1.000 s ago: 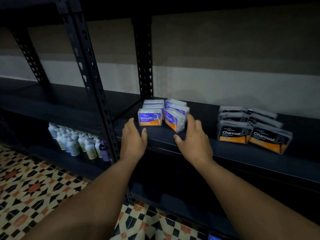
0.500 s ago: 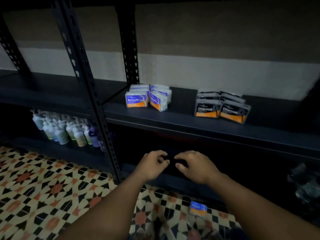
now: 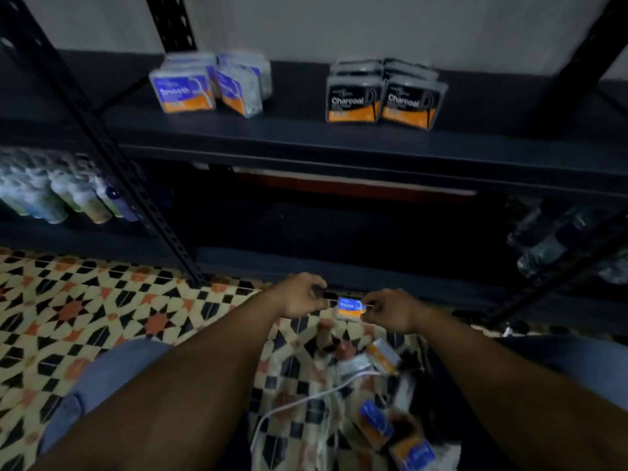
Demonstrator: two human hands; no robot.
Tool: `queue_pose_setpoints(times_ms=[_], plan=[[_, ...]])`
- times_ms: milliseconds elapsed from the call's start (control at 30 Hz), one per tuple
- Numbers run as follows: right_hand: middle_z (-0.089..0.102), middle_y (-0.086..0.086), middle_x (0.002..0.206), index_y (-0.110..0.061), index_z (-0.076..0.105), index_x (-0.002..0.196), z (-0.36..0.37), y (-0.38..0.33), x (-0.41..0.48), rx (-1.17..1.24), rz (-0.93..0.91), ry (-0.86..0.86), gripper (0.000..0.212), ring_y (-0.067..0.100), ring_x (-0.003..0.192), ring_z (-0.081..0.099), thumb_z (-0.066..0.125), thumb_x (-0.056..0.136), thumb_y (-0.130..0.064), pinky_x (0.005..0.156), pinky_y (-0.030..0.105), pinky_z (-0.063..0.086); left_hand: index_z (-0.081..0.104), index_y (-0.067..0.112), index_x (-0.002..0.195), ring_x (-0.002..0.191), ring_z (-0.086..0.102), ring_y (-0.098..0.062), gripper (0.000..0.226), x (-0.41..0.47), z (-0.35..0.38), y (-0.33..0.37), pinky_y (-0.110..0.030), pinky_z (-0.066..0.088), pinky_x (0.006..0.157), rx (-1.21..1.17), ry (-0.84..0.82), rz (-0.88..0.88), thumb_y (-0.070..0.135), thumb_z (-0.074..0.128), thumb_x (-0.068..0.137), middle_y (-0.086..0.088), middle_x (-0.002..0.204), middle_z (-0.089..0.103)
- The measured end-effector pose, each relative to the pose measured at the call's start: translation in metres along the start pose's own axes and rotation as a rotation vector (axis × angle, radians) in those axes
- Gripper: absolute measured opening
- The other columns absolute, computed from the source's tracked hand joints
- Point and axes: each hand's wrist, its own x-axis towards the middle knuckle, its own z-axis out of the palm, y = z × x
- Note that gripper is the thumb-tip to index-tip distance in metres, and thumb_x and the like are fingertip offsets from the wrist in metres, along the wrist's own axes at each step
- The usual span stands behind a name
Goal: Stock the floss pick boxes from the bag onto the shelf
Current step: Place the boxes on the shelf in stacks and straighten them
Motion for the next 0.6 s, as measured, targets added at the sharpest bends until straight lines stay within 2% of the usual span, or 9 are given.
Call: queue_pose_setpoints(times_ms=[67, 133, 200, 267, 300, 367, 400, 500, 600], plan=[[0.059, 0.001, 0.135, -0.024, 0.060, 0.129, 0.018, 0.022, 0.009, 0.020, 0.036, -0.020, 0.050, 0.024, 0.119, 0.057, 0.061, 0.087, -0.052, 0.088, 0.026, 0.041, 0.047, 0.020, 0.143, 0.104, 0.064, -0.023, 0.055, 0.015, 0.012, -0.007, -0.035, 0.051, 0.090, 0.000, -0.031, -0.024, 0.040, 0.063, 0.094, -0.009, 0.125, 0.065], [0.060, 0.004, 0.132, -0.021, 0.062, 0.126, 0.029, 0.040, 0.012, 0.030, 0.054, -0.032, 0.046, 0.024, 0.116, 0.058, 0.060, 0.090, -0.048, 0.086, 0.026, 0.042, 0.049, 0.019, 0.141, 0.099, 0.065, -0.023, 0.056, 0.030, 0.026, -0.017, -0.033, 0.052, 0.085, -0.005, -0.044, -0.042, 0.041, 0.065, 0.092, -0.010, 0.118, 0.068], [0.062, 0.001, 0.124, -0.021, 0.062, 0.125, 0.037, 0.056, 0.014, 0.070, 0.082, -0.027, 0.038, 0.020, 0.113, 0.059, 0.060, 0.093, -0.042, 0.087, 0.025, 0.042, 0.051, 0.019, 0.138, 0.099, 0.063, -0.024, 0.054, 0.045, 0.040, -0.027, -0.028, 0.046, 0.077, 0.001, -0.056, -0.055, 0.043, 0.066, 0.092, -0.011, 0.121, 0.065], [0.061, -0.003, 0.117, -0.027, 0.062, 0.114, 0.047, 0.072, 0.018, 0.097, 0.110, -0.014, 0.028, 0.016, 0.107, 0.058, 0.061, 0.091, -0.044, 0.081, 0.022, 0.038, 0.052, 0.018, 0.137, 0.103, 0.063, -0.026, 0.053, 0.058, 0.054, -0.038, -0.028, 0.045, 0.077, 0.026, -0.070, -0.066, 0.043, 0.065, 0.092, -0.012, 0.123, 0.064], [0.062, -0.003, 0.120, -0.025, 0.063, 0.113, 0.053, 0.080, 0.020, 0.102, 0.122, -0.019, 0.030, 0.018, 0.108, 0.058, 0.061, 0.090, -0.044, 0.079, 0.022, 0.037, 0.052, 0.018, 0.137, 0.100, 0.064, -0.025, 0.051, 0.062, 0.059, -0.042, -0.031, 0.048, 0.079, 0.017, -0.088, -0.074, 0.042, 0.064, 0.093, -0.012, 0.119, 0.066], [0.063, -0.001, 0.125, -0.020, 0.064, 0.117, 0.065, 0.094, 0.023, 0.100, 0.154, -0.036, 0.034, 0.021, 0.113, 0.058, 0.061, 0.091, -0.042, 0.084, 0.025, 0.040, 0.052, 0.018, 0.135, 0.089, 0.064, -0.022, 0.048, 0.077, 0.072, -0.052, -0.031, 0.049, 0.075, 0.006, -0.132, -0.100, 0.040, 0.063, 0.093, -0.011, 0.114, 0.067], [0.063, 0.001, 0.126, -0.020, 0.063, 0.118, 0.071, 0.100, 0.024, 0.110, 0.175, -0.037, 0.034, 0.022, 0.114, 0.058, 0.060, 0.092, -0.042, 0.087, 0.026, 0.041, 0.053, 0.019, 0.134, 0.089, 0.062, -0.020, 0.048, 0.083, 0.078, -0.056, -0.029, 0.047, 0.074, 0.012, -0.143, -0.112, 0.040, 0.063, 0.093, -0.010, 0.119, 0.065], [0.055, 0.002, 0.134, -0.023, 0.058, 0.128, 0.089, 0.113, 0.024, 0.169, 0.231, -0.047, 0.043, 0.021, 0.121, 0.053, 0.060, 0.091, -0.046, 0.092, 0.024, 0.036, 0.055, 0.018, 0.134, 0.111, 0.059, -0.022, 0.050, 0.098, 0.098, -0.067, -0.026, 0.046, 0.086, 0.001, -0.148, -0.155, 0.039, 0.067, 0.090, -0.008, 0.143, 0.051], [0.055, -0.001, 0.135, -0.024, 0.056, 0.131, 0.104, 0.118, 0.030, 0.205, 0.267, -0.101, 0.046, 0.018, 0.122, 0.052, 0.062, 0.090, -0.045, 0.087, 0.019, 0.030, 0.060, 0.012, 0.127, 0.114, 0.060, -0.028, 0.048, 0.108, 0.118, -0.072, -0.029, 0.047, 0.087, -0.008, -0.183, -0.188, 0.039, 0.070, 0.088, -0.009, 0.130, 0.058]])
